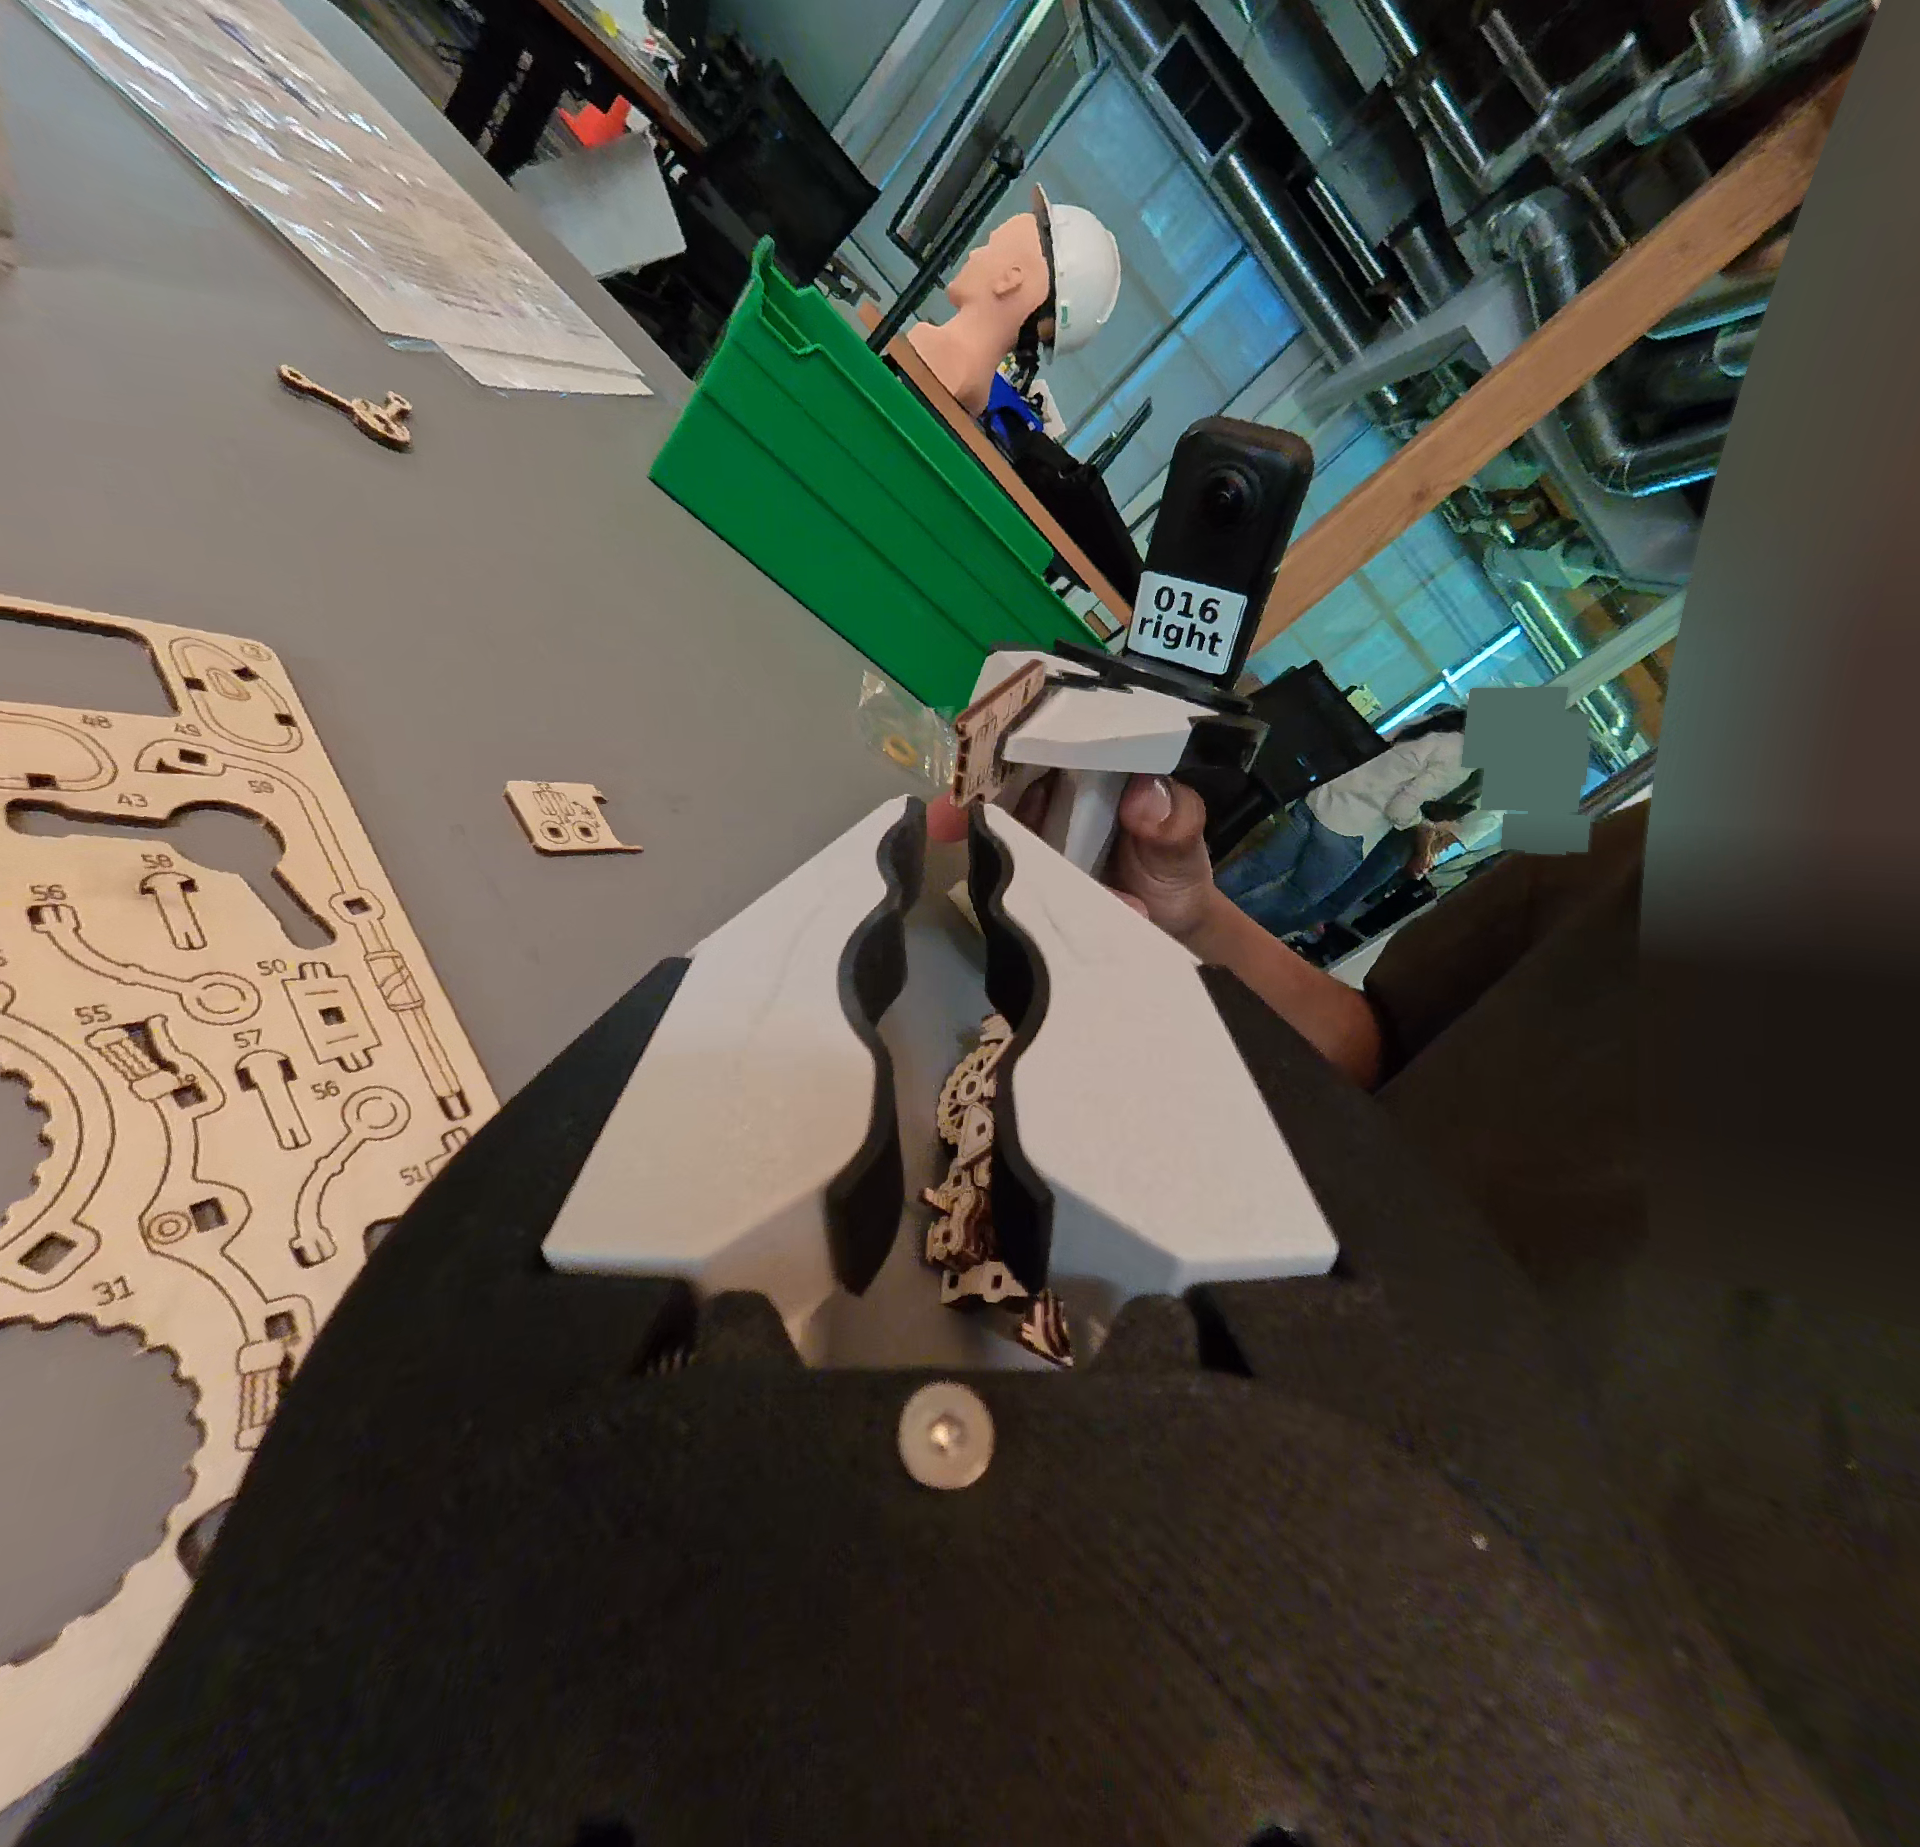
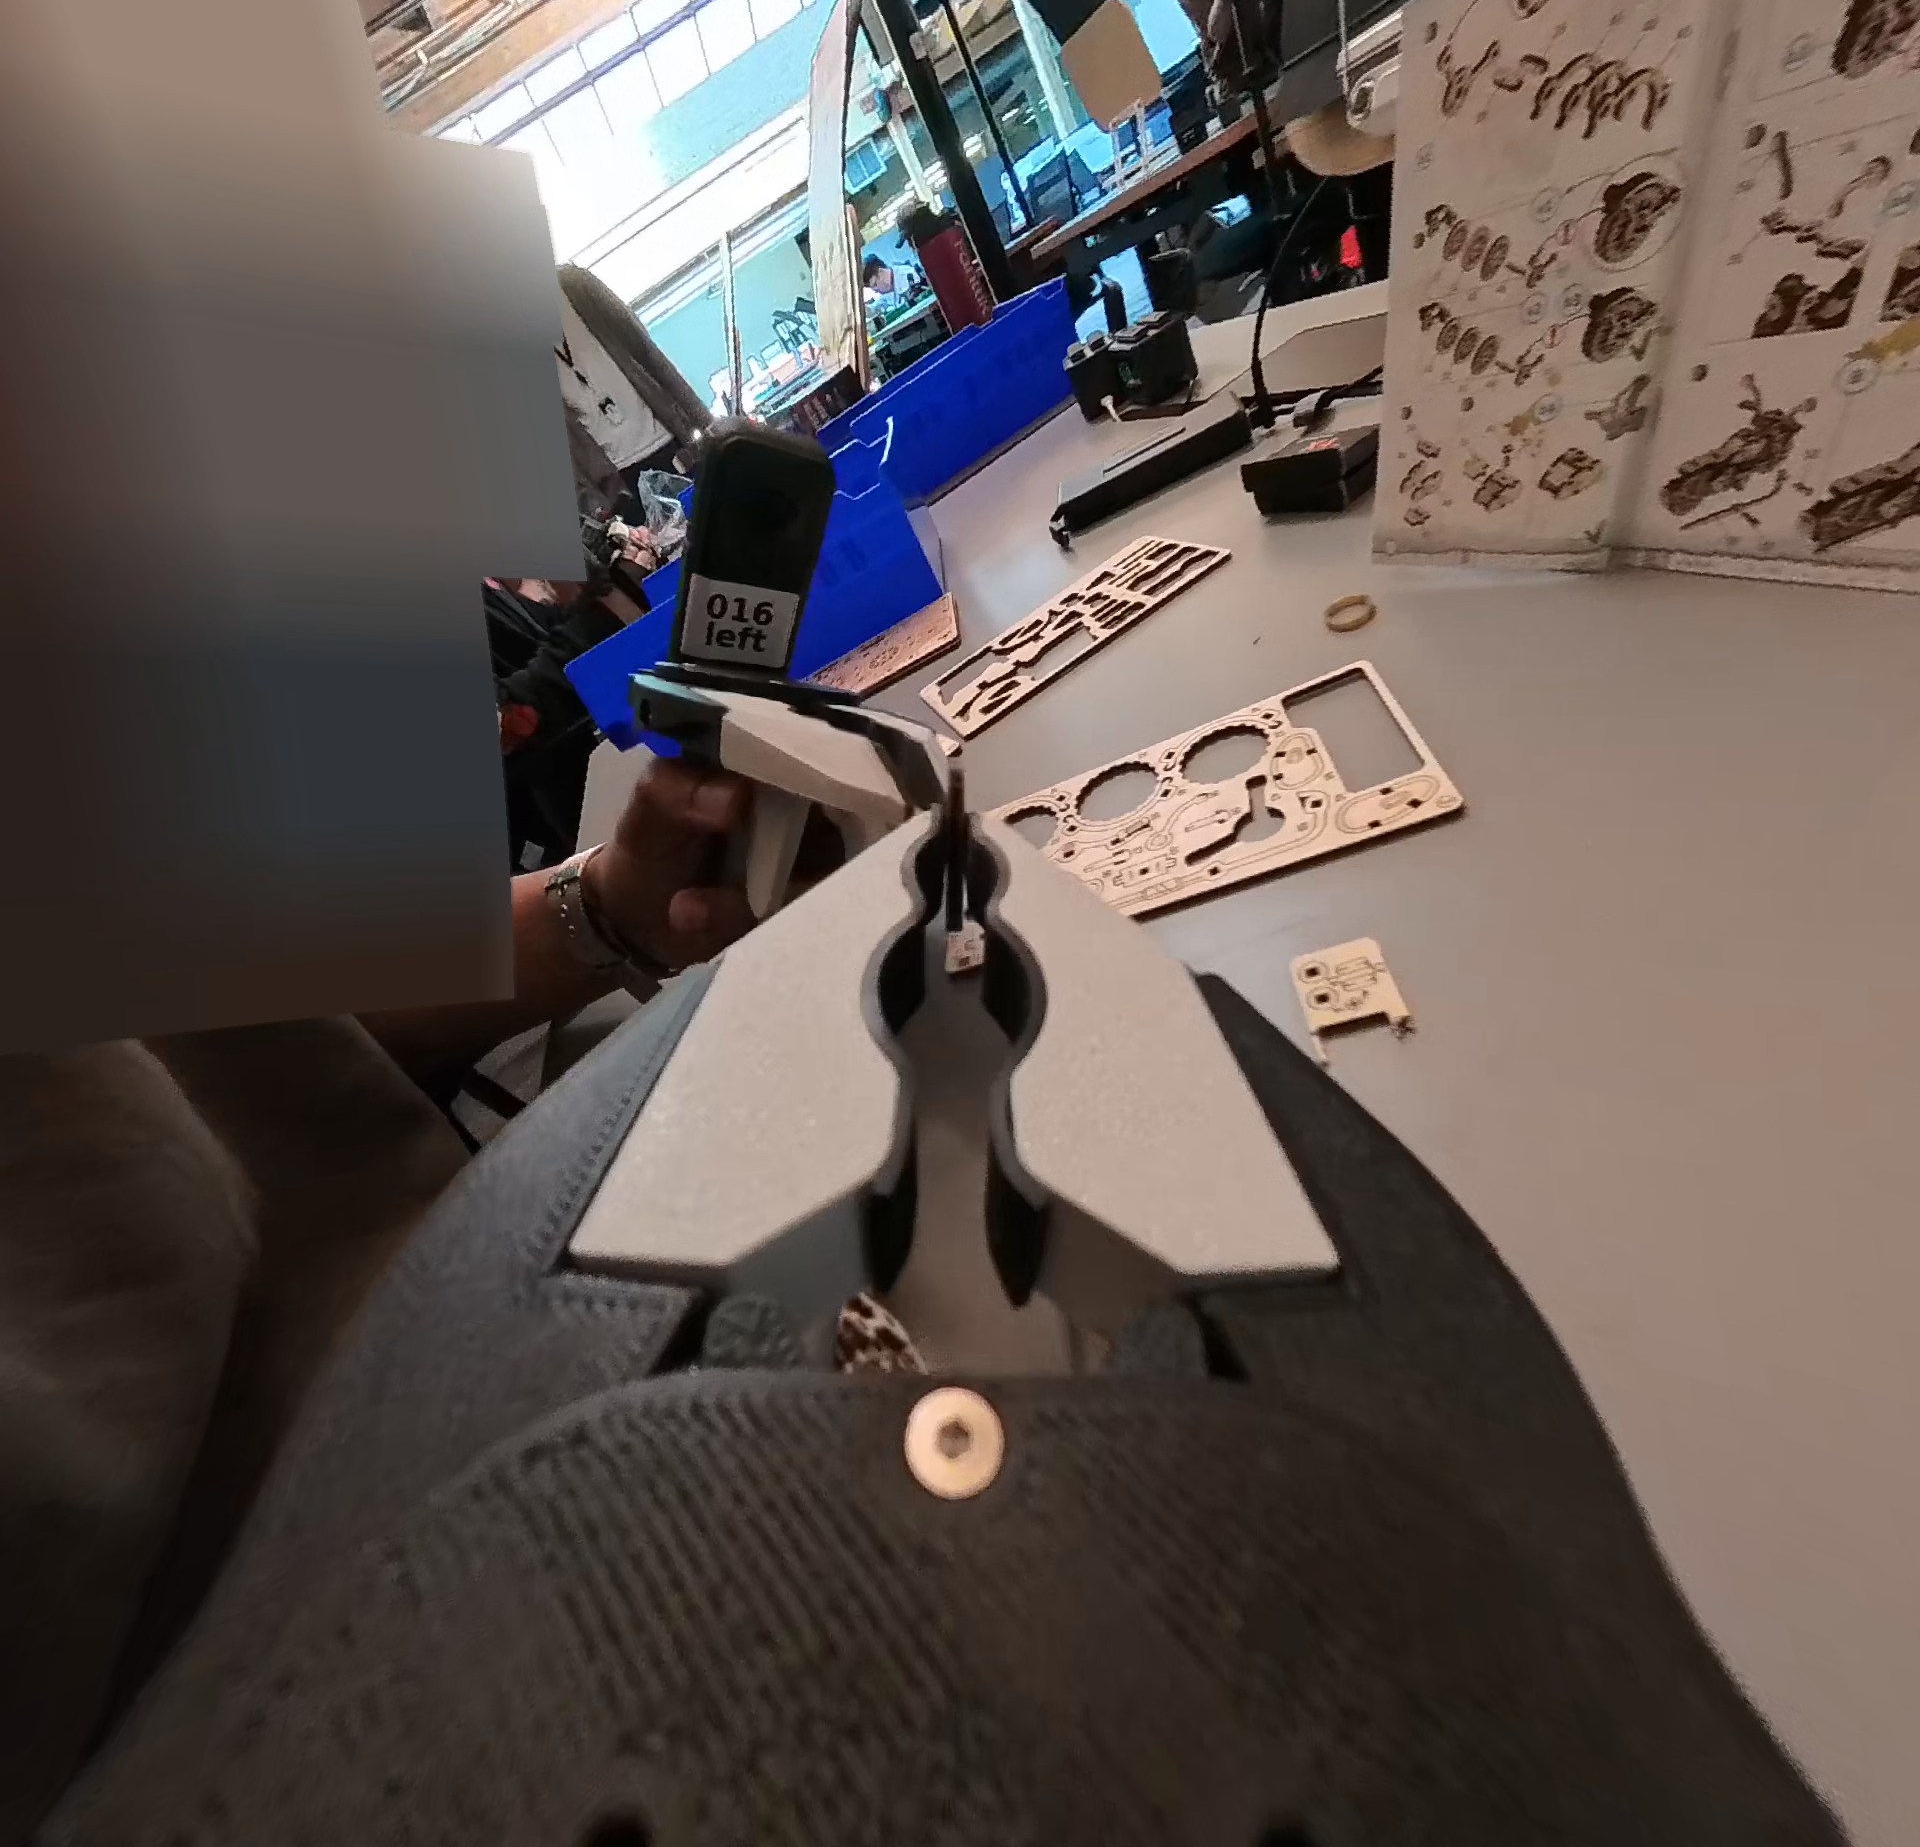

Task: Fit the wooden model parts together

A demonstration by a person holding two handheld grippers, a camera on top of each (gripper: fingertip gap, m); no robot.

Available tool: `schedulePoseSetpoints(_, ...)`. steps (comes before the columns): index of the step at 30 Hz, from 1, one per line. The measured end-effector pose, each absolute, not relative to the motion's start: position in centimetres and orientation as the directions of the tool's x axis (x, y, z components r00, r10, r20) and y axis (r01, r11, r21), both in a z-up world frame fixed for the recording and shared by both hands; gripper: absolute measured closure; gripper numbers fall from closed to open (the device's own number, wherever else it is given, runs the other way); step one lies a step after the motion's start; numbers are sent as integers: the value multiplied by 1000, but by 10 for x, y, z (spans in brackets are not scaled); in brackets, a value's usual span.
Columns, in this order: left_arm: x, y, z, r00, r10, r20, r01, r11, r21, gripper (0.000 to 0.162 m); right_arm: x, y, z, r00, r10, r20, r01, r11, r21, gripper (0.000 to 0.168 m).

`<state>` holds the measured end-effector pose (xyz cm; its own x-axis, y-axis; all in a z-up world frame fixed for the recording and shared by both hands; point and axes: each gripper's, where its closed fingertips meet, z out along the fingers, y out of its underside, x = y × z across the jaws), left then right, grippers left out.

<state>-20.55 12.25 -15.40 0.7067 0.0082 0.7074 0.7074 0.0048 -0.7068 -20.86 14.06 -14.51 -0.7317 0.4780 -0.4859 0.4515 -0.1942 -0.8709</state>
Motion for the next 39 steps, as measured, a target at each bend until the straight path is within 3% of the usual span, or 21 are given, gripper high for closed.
schedulePoseSetpoints(32,-223,115,-159,653,50,756,754,54,-655,162,-221,157,-154,-680,514,-524,474,-236,-848,167)
schedulePoseSetpoints(39,-210,122,-158,697,43,716,717,4,-697,160,-215,146,-151,-701,503,-506,463,-218,-859,167)
